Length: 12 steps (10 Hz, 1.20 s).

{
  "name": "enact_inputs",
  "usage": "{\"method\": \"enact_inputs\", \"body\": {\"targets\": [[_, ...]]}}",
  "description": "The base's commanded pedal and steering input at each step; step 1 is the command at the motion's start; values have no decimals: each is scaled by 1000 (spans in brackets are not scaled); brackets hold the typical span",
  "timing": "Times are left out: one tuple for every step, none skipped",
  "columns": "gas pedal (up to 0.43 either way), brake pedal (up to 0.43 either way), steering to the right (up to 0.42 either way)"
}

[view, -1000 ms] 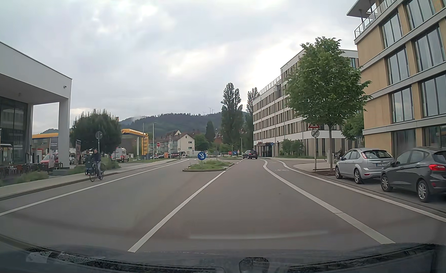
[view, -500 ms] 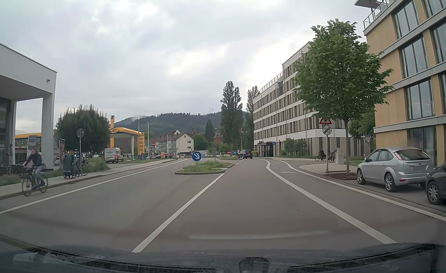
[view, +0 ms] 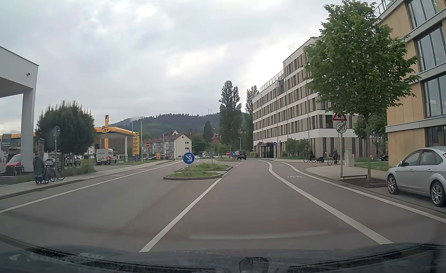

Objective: Follow the waypoints while adhering to traffic rules and regulations

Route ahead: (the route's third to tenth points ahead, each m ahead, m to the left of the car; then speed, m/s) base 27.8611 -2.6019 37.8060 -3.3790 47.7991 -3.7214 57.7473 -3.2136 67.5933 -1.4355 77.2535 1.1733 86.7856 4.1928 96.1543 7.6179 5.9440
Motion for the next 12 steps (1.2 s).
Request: {"method": "enact_inputs", "body": {"targets": [[87, 0, 12], [87, 0, 12], [87, 0, 13], [87, 0, 15], [87, 0, 16], [87, 0, 18], [87, 0, 18], [87, 0, 20], [87, 0, 21], [87, 0, 23], [87, 0, 23], [98, 0, 23]]}}
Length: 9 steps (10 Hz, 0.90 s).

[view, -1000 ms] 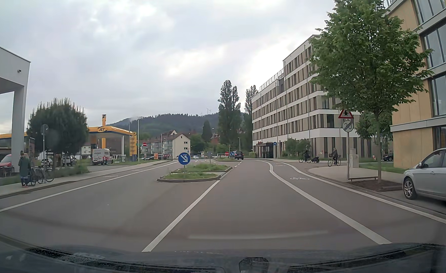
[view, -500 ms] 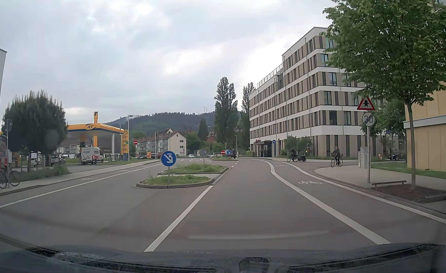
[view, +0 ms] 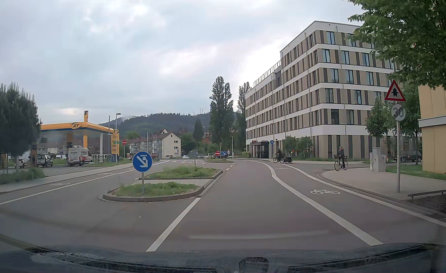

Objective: Follow the waypoints while adhering to traffic rules and regulations

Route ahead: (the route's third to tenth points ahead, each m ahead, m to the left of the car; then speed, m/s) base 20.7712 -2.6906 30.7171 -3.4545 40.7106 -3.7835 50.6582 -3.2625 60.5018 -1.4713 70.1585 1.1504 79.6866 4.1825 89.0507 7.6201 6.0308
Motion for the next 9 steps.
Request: {"method": "enact_inputs", "body": {"targets": [[98, 0, 23], [98, 0, 22], [98, 0, 22], [98, 0, 21], [98, 0, 21], [98, 0, 20], [118, 0, 19], [157, 0, 19], [177, 0, 19]]}}
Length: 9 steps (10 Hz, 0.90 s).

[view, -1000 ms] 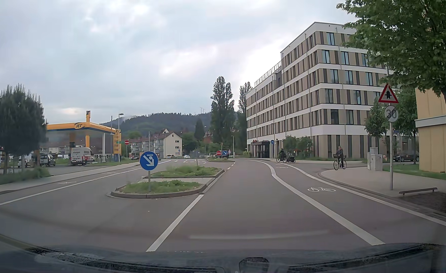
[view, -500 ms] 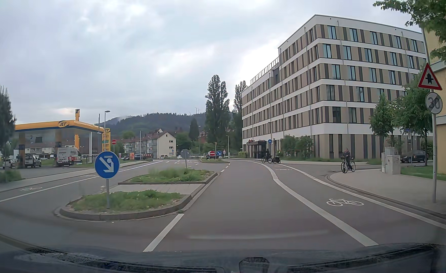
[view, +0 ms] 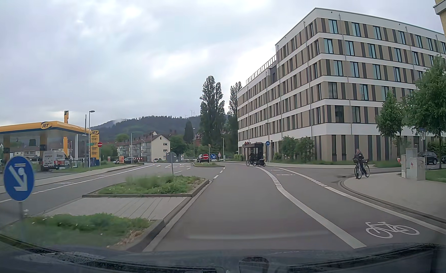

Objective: Follow the waypoints while adhering to traffic rules and regulations

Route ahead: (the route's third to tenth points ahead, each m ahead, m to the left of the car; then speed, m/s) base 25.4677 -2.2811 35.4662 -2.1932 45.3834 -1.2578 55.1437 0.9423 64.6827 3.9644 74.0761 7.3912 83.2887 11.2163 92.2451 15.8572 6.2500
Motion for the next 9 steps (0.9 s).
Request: {"method": "enact_inputs", "body": {"targets": [[177, 0, 19], [177, 0, 18], [189, 0, 18], [189, 0, 18], [189, 0, 18], [189, 0, 18], [189, 0, 16], [189, 0, 14], [189, 0, 11]]}}
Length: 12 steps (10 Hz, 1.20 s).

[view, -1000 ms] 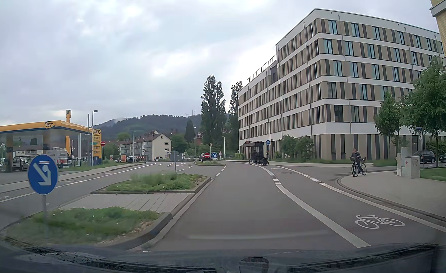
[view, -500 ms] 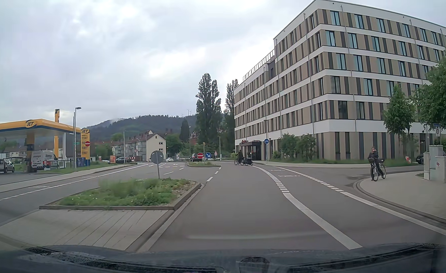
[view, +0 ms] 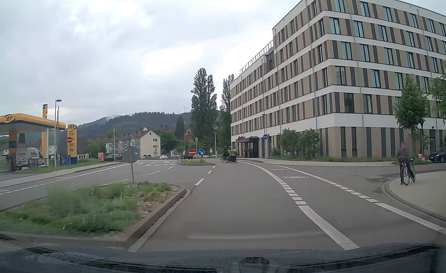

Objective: Follow the waypoints while adhering to traffic rules and regulations

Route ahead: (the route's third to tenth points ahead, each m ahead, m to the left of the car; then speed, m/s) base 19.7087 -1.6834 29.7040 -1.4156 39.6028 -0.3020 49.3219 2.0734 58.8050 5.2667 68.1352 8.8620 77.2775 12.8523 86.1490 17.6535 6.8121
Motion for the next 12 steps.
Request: {"method": "enact_inputs", "body": {"targets": [[189, 0, 5], [189, 0, 2], [189, 0, 2], [189, 0, 2], [189, 0, 1], [177, 0, 1], [177, 0, 0], [169, 0, 1], [157, 0, 1], [138, 0, 1], [130, 0, 1], [130, 0, 0]]}}
